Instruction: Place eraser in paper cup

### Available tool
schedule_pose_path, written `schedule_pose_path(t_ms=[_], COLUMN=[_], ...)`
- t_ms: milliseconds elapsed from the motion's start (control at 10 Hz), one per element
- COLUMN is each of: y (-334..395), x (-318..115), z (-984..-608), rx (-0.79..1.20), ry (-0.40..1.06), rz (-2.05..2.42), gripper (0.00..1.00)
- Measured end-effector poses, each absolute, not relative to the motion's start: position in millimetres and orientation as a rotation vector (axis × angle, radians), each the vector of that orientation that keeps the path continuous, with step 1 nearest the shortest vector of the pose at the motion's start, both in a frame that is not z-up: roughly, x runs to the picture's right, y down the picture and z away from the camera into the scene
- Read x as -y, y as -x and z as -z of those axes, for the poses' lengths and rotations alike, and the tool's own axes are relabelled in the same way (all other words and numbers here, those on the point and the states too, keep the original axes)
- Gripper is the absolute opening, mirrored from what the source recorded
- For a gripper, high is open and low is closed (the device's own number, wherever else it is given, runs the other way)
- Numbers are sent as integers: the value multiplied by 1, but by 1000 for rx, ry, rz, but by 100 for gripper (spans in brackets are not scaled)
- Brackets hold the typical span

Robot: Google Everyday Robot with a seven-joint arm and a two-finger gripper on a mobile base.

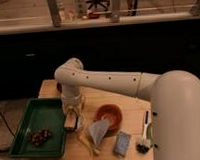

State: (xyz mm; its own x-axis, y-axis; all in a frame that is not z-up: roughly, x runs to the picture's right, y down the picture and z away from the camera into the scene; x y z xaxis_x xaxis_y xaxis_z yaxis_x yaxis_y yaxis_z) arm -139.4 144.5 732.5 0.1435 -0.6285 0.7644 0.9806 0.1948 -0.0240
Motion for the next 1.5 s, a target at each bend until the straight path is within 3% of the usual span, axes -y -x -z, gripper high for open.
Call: schedule_pose_path(t_ms=[1500], y=[137], x=[-142], z=[-746], rx=[694], ry=[640], rz=[1269], gripper=[80])
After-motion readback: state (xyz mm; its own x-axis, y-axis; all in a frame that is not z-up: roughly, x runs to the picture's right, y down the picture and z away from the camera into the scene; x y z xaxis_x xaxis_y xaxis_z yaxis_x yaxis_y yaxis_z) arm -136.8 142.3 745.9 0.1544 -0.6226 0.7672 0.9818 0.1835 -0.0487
